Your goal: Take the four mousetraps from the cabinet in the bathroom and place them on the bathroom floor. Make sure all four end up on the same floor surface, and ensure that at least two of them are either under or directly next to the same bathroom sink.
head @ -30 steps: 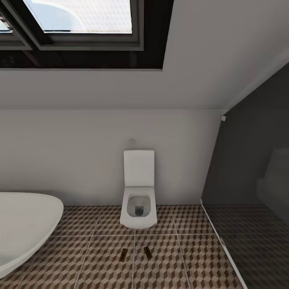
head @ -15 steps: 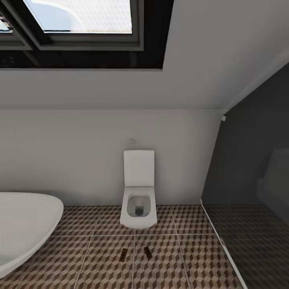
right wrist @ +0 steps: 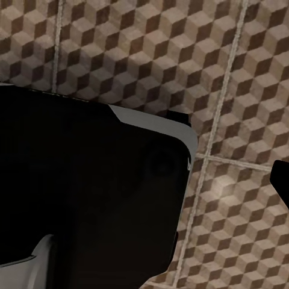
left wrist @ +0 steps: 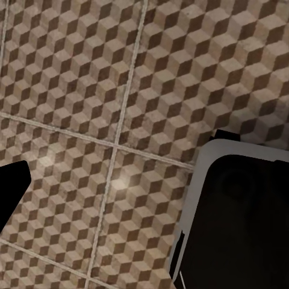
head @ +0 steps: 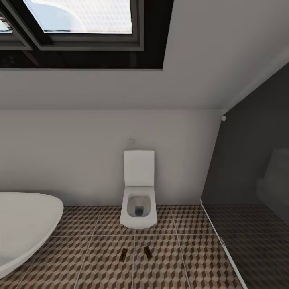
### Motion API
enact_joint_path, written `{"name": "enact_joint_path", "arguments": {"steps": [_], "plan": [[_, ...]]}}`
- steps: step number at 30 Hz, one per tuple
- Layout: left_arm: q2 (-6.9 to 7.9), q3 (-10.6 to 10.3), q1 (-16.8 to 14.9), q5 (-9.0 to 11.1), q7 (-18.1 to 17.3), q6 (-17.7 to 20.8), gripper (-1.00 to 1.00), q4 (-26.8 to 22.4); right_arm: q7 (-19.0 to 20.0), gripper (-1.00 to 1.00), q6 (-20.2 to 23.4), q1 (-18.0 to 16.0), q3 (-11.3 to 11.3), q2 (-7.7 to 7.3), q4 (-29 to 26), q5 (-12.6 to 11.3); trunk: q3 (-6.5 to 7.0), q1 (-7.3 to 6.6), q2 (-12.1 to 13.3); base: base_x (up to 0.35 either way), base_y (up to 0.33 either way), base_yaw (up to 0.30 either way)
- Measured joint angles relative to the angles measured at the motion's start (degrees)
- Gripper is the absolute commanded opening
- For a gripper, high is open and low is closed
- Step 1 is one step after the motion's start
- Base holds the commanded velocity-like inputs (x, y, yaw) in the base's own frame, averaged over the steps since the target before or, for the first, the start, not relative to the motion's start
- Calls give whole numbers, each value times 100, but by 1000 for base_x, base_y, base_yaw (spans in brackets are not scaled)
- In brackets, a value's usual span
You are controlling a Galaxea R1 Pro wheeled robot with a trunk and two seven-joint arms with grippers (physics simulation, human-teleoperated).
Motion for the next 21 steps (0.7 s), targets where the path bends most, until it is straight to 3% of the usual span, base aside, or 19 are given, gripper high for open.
{"name": "enact_joint_path", "arguments": {"steps": [21], "plan": [[0, 0, 0, 0, 0, 0, 100, 0, 0, 100, 0, 0, 0, 0, 0, 0, 0, 0, 0, 0, 0, 0]]}}
